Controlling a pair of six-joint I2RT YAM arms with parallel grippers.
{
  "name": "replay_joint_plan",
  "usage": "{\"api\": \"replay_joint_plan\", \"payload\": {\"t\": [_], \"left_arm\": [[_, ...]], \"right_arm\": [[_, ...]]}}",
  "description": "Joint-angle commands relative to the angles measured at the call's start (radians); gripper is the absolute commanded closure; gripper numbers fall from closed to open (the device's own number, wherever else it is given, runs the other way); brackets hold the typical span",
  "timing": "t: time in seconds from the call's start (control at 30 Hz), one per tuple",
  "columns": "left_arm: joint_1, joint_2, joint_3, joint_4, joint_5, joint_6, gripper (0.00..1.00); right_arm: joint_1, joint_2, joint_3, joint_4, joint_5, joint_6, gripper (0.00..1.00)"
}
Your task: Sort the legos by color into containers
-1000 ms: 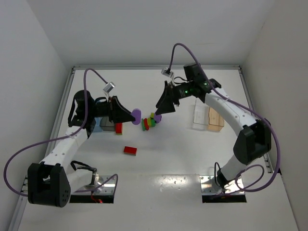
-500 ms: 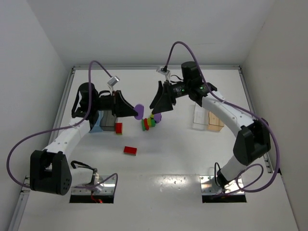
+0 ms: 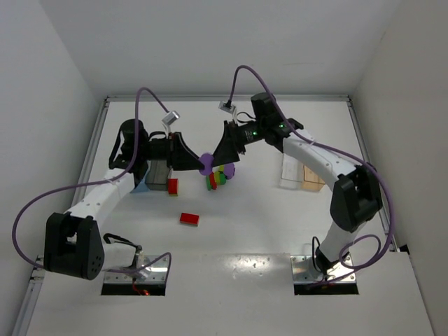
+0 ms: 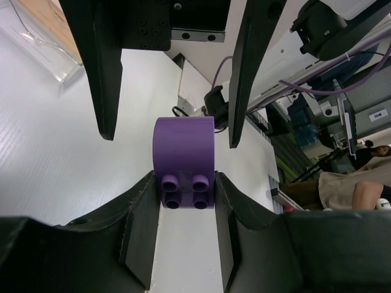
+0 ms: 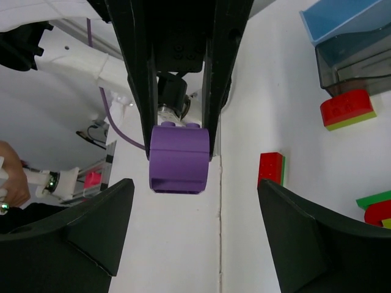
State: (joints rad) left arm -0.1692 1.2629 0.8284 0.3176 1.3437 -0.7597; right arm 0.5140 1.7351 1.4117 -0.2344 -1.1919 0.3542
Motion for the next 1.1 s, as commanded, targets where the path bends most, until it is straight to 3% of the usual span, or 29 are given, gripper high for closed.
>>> {"api": "replay_joint_plan", "payload": {"t": [0.0,0.13,0.23,0.43,0.47,0.63,0.8,1.07], "left_arm": [[-0.019,0.006,0.04,0.069,0.011,-0.007,0.95],[-0.019,0.024,0.04,0.078,0.011,-0.016,0.95],[-0.019,0.033,0.049,0.078,0.011,-0.016,0.95],[-0.019,0.043,0.058,0.087,0.002,-0.016,0.97],[-0.019,0.043,0.058,0.087,-0.008,-0.016,0.98],[-0.019,0.018,0.038,0.087,-0.055,-0.007,1.0],[-0.01,0.0,0.015,0.065,-0.098,0.028,1.0],[0.118,-0.085,-0.046,-0.008,-0.169,0.082,1.0]], "right_arm": [[0.014,0.009,0.064,0.017,0.003,-0.032,0.18],[0.026,0.018,0.073,0.017,0.003,-0.032,0.2],[0.037,0.018,0.082,0.017,0.003,-0.032,0.29],[0.055,0.038,0.092,-0.049,0.003,-0.095,0.63],[0.055,0.038,0.092,-0.069,0.003,-0.113,0.73],[0.055,0.006,0.08,-0.184,0.021,-0.224,0.95],[0.035,-0.052,0.018,-0.232,0.055,-0.279,0.99],[-0.014,-0.16,-0.04,-0.354,0.14,-0.411,1.0]]}}
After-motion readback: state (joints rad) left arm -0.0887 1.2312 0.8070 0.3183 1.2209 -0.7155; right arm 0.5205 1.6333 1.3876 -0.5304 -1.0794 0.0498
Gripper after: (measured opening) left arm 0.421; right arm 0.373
